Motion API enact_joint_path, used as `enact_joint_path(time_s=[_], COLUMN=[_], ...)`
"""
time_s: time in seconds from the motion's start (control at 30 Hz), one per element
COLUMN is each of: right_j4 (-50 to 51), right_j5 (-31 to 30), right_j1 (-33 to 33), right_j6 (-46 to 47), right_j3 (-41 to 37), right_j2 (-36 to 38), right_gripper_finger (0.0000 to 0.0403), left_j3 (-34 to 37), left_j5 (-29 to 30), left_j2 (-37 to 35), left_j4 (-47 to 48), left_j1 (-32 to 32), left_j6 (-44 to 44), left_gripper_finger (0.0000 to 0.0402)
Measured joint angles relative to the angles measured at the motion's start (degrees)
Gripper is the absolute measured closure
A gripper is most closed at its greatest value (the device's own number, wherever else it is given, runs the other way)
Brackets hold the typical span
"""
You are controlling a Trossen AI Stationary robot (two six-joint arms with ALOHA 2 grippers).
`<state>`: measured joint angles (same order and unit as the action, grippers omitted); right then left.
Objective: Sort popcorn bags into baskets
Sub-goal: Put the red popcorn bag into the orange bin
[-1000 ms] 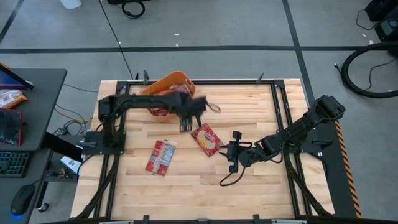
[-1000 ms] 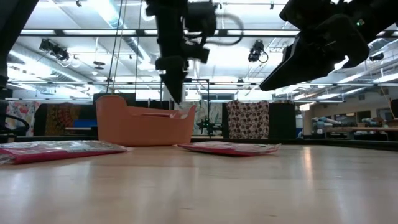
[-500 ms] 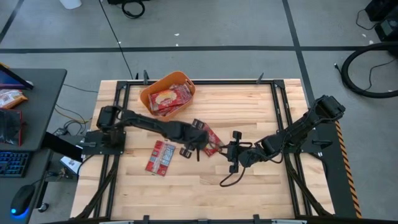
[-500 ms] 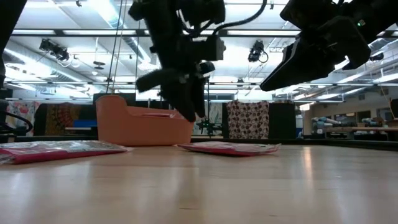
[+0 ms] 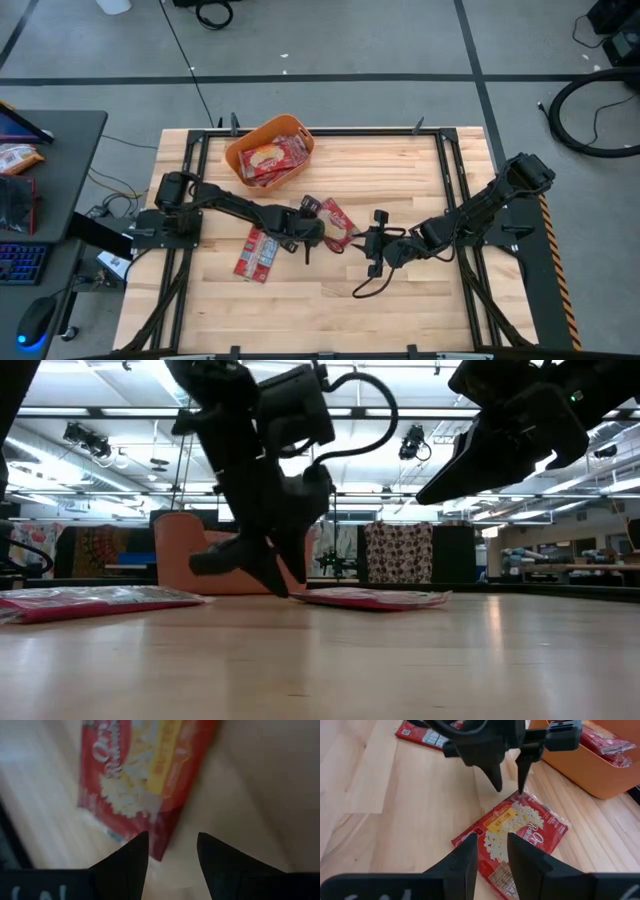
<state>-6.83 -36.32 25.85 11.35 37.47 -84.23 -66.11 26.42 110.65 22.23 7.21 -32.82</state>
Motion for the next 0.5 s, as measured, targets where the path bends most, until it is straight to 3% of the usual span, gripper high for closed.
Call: enact_joint_path(time_s=[0.17, 0.5], right_j4=[0.00, -0.62], right_j5=[0.00, 0.01], right_j1=[-0.05, -0.09], right_j6=[-0.61, -0.66], right_j3=[0.00, 0.01], right_j2=[0.00, 0.00], right_gripper_finger=[0.0292, 0.0292], left_j3=[3.34, 5.73], left_j5=[4.97, 4.48], left_j2=[0.00, -0.02], left_j4=[-6.27, -11.64], left_j1=[-0.01, -1.13], left_j6=[-1.33, -4.33], left_gripper_finger=[0.0230, 0.0230])
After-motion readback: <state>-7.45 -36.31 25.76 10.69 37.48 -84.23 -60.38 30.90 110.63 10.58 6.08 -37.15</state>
